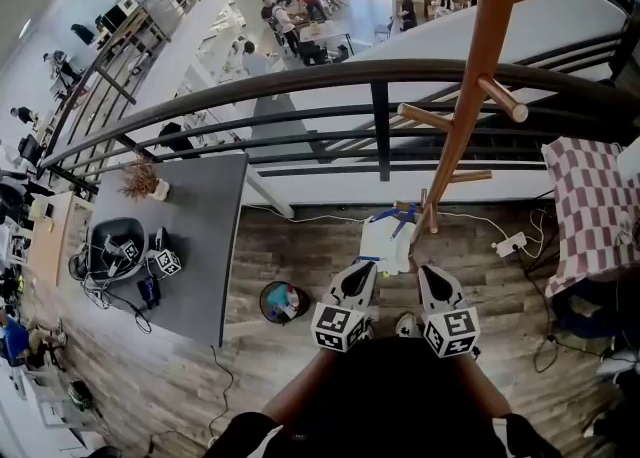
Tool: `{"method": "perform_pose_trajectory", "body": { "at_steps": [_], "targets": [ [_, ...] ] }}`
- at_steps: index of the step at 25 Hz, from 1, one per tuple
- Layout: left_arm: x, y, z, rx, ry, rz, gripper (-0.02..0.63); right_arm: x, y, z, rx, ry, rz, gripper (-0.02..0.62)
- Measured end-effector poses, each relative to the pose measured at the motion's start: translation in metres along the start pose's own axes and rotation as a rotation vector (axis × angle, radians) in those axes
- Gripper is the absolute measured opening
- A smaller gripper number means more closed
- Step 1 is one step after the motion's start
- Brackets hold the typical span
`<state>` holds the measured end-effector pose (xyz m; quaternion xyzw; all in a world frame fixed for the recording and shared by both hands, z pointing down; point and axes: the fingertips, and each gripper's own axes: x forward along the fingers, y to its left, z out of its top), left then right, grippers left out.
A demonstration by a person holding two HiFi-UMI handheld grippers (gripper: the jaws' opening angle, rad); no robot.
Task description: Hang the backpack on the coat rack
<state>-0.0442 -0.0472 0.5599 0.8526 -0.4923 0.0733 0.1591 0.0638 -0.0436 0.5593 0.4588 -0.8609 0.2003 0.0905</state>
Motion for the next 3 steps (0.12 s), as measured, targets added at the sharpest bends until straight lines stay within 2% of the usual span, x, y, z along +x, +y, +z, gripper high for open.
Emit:
{"method": "perform_pose_trajectory", "body": {
  "at_steps": [3],
  "targets": [
    [0.0000, -0.0004, -0.0006, 0.002, 0.000, -0.003, 0.009, 0.0002, 0.0006, -0.0008, -0.008, 0.004, -0.005, 0.012]
  ]
}}
